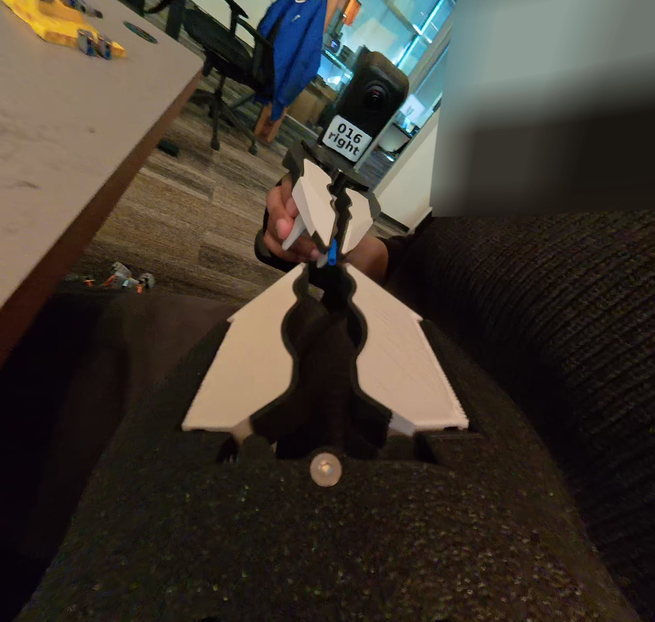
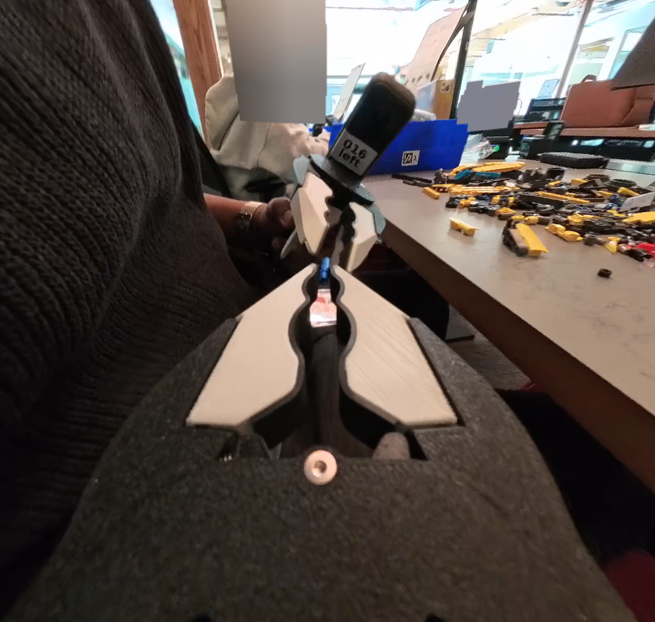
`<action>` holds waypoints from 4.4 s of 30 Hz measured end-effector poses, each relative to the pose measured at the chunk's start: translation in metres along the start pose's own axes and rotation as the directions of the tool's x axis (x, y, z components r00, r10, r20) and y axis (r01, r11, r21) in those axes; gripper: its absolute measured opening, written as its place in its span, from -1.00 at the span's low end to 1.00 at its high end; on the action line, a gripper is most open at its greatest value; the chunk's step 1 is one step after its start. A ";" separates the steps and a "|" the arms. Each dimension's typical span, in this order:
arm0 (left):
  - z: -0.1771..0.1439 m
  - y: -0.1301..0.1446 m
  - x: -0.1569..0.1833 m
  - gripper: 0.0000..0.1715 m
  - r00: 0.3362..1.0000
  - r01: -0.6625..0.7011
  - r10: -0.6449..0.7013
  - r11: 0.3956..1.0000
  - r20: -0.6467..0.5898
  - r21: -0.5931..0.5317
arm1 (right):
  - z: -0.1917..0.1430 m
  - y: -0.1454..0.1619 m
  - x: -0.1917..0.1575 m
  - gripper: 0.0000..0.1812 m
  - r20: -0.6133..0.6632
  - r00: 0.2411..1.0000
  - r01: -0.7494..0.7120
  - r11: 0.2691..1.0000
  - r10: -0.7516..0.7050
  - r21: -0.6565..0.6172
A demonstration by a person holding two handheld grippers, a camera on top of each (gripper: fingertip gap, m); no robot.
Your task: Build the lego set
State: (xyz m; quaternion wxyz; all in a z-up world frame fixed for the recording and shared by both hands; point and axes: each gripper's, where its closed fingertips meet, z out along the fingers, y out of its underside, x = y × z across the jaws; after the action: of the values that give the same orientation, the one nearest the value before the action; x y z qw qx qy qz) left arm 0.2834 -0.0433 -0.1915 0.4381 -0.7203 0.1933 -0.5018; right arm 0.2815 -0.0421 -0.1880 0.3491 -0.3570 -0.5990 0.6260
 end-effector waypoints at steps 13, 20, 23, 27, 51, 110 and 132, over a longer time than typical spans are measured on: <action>-0.026 -0.031 -0.034 -0.68 0.960 -0.137 0.130 0.991 0.248 0.009 | -0.008 0.000 0.018 -0.95 -0.013 0.987 -0.157 0.986 0.158 0.062; -0.056 -0.065 -0.061 -0.64 0.881 -0.216 0.183 0.976 0.436 0.027 | -0.007 0.006 0.028 -0.95 -0.041 0.979 -0.197 0.979 0.200 0.060; -0.072 -0.074 -0.085 -0.64 0.817 -0.206 0.197 0.978 0.543 -0.044 | -0.005 0.008 0.028 -0.94 -0.039 0.977 -0.207 0.977 0.209 0.055; -0.085 -0.081 -0.114 -0.64 0.710 -0.213 0.302 0.953 0.636 -0.215 | -0.003 0.013 0.032 -0.94 -0.075 0.975 -0.205 0.978 0.207 0.031; -0.087 -0.060 -0.147 -0.72 0.679 -0.132 0.459 0.844 0.573 -0.520 | -0.021 0.006 0.048 -0.94 -0.123 0.947 -0.284 0.953 0.296 0.104; -0.048 -0.096 -0.050 -0.73 0.910 -0.341 0.337 0.940 0.243 -0.028 | -0.019 -0.001 0.056 -0.94 -0.180 0.963 -0.184 0.976 0.203 0.116; -0.123 -0.092 -0.036 -0.74 0.975 -0.200 0.152 0.921 0.165 0.334 | 0.083 -0.035 0.075 -0.95 -0.007 0.999 -0.048 0.998 0.049 0.044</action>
State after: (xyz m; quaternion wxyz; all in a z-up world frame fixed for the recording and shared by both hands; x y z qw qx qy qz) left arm 0.1435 -0.0210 -0.1219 0.6141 -0.6434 0.1350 -0.4367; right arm 0.1723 -0.0177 -0.1534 0.3438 -0.3662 -0.5751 0.6458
